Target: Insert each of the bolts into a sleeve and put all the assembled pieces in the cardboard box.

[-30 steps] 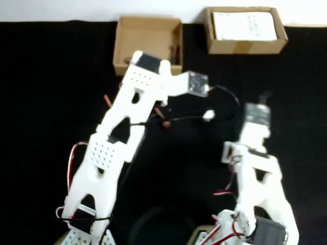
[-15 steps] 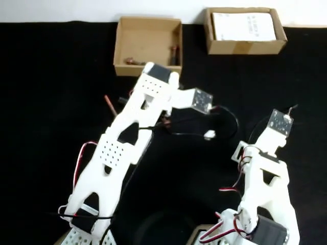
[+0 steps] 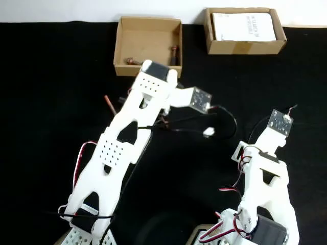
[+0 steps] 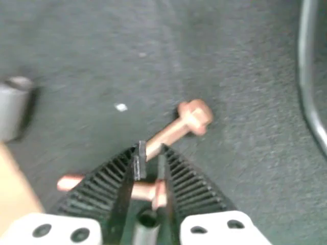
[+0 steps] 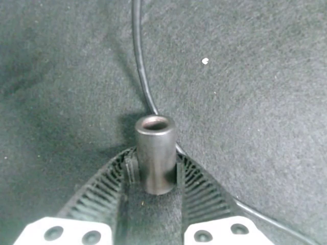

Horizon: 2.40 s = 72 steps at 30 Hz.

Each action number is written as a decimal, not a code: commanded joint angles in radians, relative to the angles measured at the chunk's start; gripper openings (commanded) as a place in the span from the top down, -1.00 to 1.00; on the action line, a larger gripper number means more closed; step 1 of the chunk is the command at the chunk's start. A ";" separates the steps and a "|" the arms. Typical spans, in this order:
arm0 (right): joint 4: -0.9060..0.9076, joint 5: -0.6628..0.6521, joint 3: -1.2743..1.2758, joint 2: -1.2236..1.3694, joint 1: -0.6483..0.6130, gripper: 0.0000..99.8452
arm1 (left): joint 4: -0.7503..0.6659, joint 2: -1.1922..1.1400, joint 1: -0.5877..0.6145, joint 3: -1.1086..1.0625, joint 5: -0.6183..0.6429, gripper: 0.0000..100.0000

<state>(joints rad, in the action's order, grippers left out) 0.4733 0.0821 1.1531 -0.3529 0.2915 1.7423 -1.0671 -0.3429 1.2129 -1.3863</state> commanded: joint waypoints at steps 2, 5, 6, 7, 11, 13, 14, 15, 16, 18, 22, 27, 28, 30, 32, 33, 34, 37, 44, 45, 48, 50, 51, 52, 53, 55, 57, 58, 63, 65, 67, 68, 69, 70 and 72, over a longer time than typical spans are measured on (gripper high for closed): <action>-0.012 0.000 -0.039 -0.016 0.008 0.98 | 0.021 0.019 0.021 0.108 -0.384 0.70; -0.012 0.000 -0.039 -0.016 0.008 0.98 | 0.025 0.036 0.035 0.104 -0.384 0.69; -0.012 0.000 -0.039 -0.016 0.008 0.98 | 0.026 0.053 0.038 0.091 -0.384 0.68; -0.012 0.000 -0.039 -0.016 0.008 0.98 | 0.026 0.076 0.038 0.065 -0.384 0.68; -0.012 0.000 -0.039 -0.016 0.008 0.98 | 0.025 0.173 0.024 -0.090 -0.450 0.68; -0.012 0.000 -0.039 -0.016 0.008 0.98 | 0.021 0.196 0.015 -0.168 -0.480 0.68; -0.012 0.000 -0.039 -0.016 0.008 0.98 | 0.018 0.196 0.005 -0.188 -0.483 0.68; -0.012 0.000 -0.039 -0.016 0.008 0.98 | 0.018 0.194 -0.002 -0.191 -0.483 0.68; -0.012 0.000 -0.039 -0.016 0.008 0.98 | 0.017 0.193 -0.008 -0.196 -0.483 0.68; -0.012 0.000 -0.039 -0.016 0.008 0.98 | -0.006 0.173 -0.027 -0.200 -0.479 0.68; -0.012 0.000 -0.039 -0.016 0.008 0.98 | -0.146 0.088 -0.036 -0.179 -0.465 0.68; -0.012 0.000 -0.039 -0.016 0.008 0.98 | -0.201 0.008 -0.035 -0.107 -0.425 0.68; -0.012 0.000 -0.039 -0.016 0.008 0.98 | -0.186 -0.002 -0.035 -0.097 -0.427 0.68; -0.013 0.000 -0.039 -0.015 0.008 0.98 | -0.157 -0.019 -0.035 -0.091 -0.427 0.68; -0.027 0.000 -0.039 -0.015 0.008 0.98 | -0.133 -0.039 -0.033 -0.093 -0.428 0.68; -0.028 0.000 -0.039 -0.015 0.008 0.98 | -0.129 -0.051 -0.033 -0.094 -0.428 0.68; -0.028 0.000 -0.039 -0.015 0.008 0.98 | -0.127 -0.065 -0.033 -0.094 -0.427 0.69; -0.028 0.000 -0.039 -0.015 0.008 0.98 | -0.098 -0.082 -0.035 -0.090 -0.419 0.77; -0.031 0.000 -0.039 -0.015 0.008 0.98 | -0.080 -0.022 -0.030 -0.022 -0.038 0.98; -0.031 0.000 -0.039 -0.015 0.007 0.98 | -0.080 -0.012 -0.028 0.001 0.038 0.98; -0.033 0.000 -0.039 -0.013 0.007 0.98 | -0.044 0.035 -0.007 0.076 0.259 0.98; -0.033 0.000 -0.039 -0.013 0.007 0.98 | 0.006 0.071 0.005 0.130 0.384 0.98; -0.033 0.000 -0.039 -0.013 0.007 0.98 | 0.021 0.090 0.015 0.154 0.451 0.98; -0.033 0.000 -0.039 -0.013 0.007 0.98 | 0.021 0.110 0.030 0.177 0.526 0.98; -0.033 0.002 -0.039 -0.013 0.007 0.98 | 0.021 0.136 0.047 0.200 0.612 0.98; -0.033 0.002 -0.039 -0.013 0.001 0.98 | 0.025 0.191 0.081 0.234 0.769 0.98; -0.033 0.002 -0.039 -0.015 -0.021 0.98 | 0.026 0.255 0.111 0.243 0.922 0.98; -0.033 0.000 -0.039 -0.019 -0.030 0.98 | 0.026 0.292 0.128 0.239 0.990 0.98; -0.025 -0.037 -0.048 -0.033 -0.088 0.98 | 0.031 0.544 0.193 0.077 1.180 0.98; 0.024 -0.094 -0.068 -0.076 -0.131 0.98 | 0.031 0.685 0.220 -0.024 1.231 0.98; 0.096 -0.152 -0.107 -0.153 -0.179 0.98 | 0.031 0.840 0.240 -0.140 1.234 0.98; 0.133 -0.175 -0.128 -0.200 -0.205 0.98 | 0.029 0.918 0.251 -0.206 1.234 0.98; 0.166 -0.195 -0.151 -0.249 -0.229 0.98 | 0.029 1.003 0.260 -0.274 1.234 0.98; 0.199 -0.204 -0.176 -0.298 -0.246 0.98 | 0.029 1.082 0.263 -0.348 1.232 0.98; 0.266 -0.206 -0.226 -0.398 -0.278 0.98 | 0.028 1.245 0.266 -0.513 1.232 0.98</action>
<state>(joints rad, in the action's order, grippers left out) 0.6621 -0.1036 1.0288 -0.5938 0.0522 1.7699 -0.1112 -0.0852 0.8984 -0.1634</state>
